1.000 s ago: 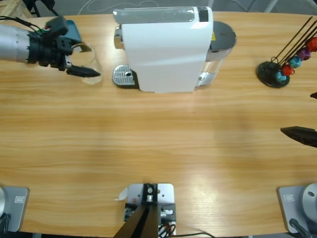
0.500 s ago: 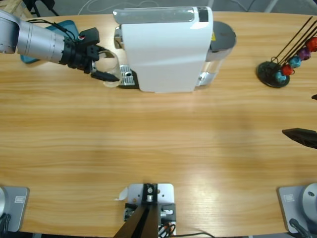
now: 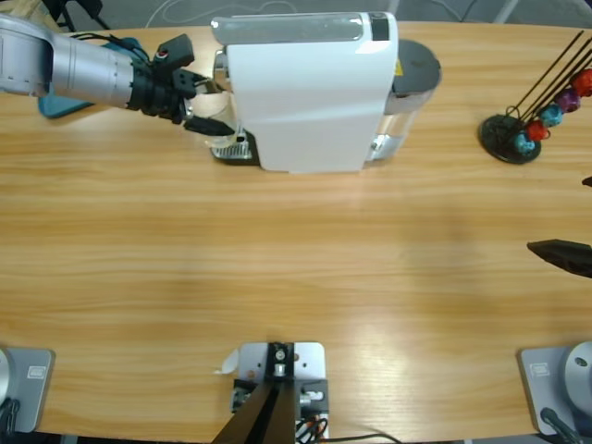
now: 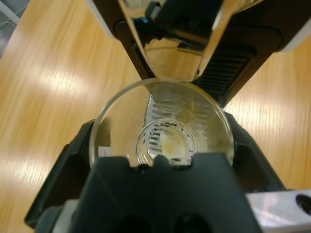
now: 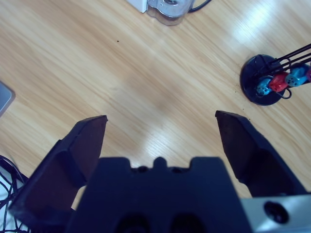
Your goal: Pour coffee
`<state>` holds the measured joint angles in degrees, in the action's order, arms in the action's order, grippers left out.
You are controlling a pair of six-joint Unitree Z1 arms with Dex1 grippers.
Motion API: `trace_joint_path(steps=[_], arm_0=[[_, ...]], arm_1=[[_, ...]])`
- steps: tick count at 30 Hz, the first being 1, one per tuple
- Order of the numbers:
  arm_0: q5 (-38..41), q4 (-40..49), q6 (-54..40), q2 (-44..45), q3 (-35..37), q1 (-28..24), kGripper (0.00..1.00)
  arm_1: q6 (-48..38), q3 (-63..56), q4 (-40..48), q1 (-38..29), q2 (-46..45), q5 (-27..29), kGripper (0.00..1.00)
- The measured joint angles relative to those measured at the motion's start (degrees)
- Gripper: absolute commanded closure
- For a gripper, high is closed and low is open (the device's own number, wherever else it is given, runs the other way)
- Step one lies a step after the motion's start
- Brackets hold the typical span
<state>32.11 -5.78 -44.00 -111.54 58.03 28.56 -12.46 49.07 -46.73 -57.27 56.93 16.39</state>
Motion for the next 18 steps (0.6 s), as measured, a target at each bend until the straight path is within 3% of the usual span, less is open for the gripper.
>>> trace_joint_path(steps=[18], arm_0=[[0.44,-0.57,1.15,-0.71,0.00,1.38,1.000]], arm_1=[[0.00,0.00,-0.04,0.00,0.00,0.00,0.000]])
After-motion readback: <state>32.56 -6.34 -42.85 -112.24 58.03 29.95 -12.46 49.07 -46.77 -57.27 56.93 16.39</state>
